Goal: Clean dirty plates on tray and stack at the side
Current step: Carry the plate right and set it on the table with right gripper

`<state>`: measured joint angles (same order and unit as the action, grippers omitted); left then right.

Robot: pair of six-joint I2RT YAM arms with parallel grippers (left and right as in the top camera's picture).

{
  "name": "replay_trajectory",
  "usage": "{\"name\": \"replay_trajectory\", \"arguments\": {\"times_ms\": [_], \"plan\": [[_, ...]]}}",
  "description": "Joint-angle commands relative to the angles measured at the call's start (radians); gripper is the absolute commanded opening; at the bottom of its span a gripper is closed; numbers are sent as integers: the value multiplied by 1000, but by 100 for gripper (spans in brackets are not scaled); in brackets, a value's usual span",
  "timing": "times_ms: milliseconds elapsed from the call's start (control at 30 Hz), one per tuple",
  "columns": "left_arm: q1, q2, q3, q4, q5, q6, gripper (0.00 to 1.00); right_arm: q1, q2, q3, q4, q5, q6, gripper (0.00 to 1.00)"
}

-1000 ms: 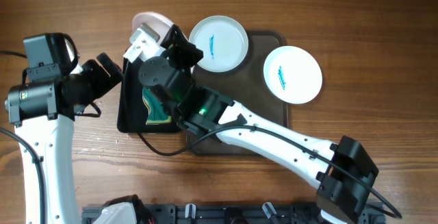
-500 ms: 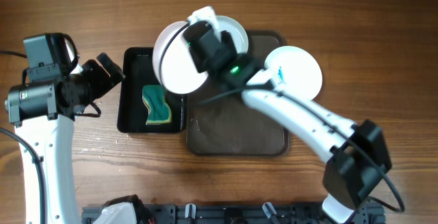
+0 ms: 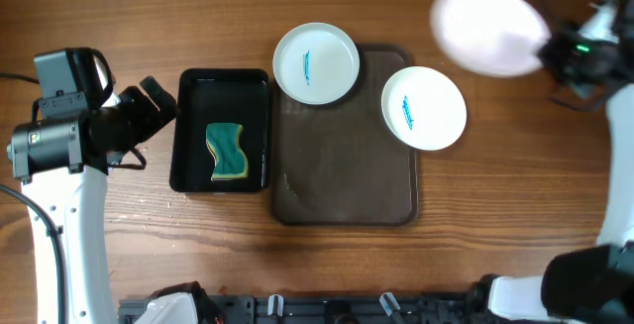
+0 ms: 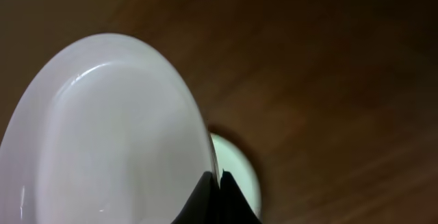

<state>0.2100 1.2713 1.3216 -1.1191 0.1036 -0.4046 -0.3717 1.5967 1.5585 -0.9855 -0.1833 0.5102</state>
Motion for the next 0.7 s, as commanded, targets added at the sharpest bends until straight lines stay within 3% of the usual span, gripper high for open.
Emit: {"name": "replay_trajectory", "arguments": {"times_ms": [0,133,367,500,667], "plan": [[5,-5,14,0,11,5,100,-125,85,-35,-41,143,15,4],[5,-5,14,0,11,5,100,-202,186,-95,-64,186,13,4],[5,-5,14,0,11,5,100,-199,286,-255,-27,216,13,4],[5,-5,14,0,11,5,100,-189,269,-233,-21,163,-85,41],[5,-5,14,0,11,5,100,-114,138,-190,4,10,-215,47]]}}
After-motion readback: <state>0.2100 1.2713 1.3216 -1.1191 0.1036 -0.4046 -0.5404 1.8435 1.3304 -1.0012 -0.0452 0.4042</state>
